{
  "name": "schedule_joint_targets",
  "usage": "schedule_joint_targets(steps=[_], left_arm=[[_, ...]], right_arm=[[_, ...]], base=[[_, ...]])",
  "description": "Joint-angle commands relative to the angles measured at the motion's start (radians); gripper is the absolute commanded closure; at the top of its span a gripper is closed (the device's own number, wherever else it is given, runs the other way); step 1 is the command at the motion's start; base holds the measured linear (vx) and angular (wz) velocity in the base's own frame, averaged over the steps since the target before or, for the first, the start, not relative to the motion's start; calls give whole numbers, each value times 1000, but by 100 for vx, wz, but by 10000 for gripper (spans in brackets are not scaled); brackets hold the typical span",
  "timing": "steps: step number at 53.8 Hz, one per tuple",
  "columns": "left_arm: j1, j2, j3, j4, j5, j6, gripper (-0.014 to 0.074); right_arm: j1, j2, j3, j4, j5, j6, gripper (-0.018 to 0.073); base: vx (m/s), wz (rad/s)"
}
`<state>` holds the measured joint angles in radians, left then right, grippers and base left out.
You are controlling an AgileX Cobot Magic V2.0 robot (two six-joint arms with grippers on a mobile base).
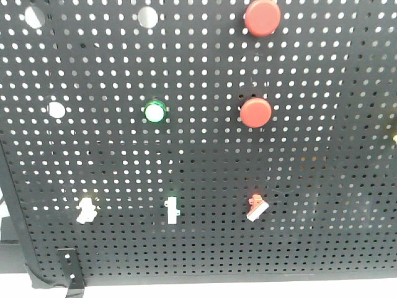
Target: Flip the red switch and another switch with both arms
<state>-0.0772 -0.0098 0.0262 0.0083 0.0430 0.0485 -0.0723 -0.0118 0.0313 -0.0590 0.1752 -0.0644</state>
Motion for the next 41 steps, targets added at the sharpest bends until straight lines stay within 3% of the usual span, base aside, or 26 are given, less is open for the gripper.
schedule_joint_targets(steps=[1,41], left_arm=[[-5,-9,19,-8,-82,-5,594],[-5,-9,19,-8,-82,-5,594]], right_arm=[[27,-13,5,4,-70,-10,566],[39,-12,5,4,-70,-11,566]], base=[[0,0],[0,0]])
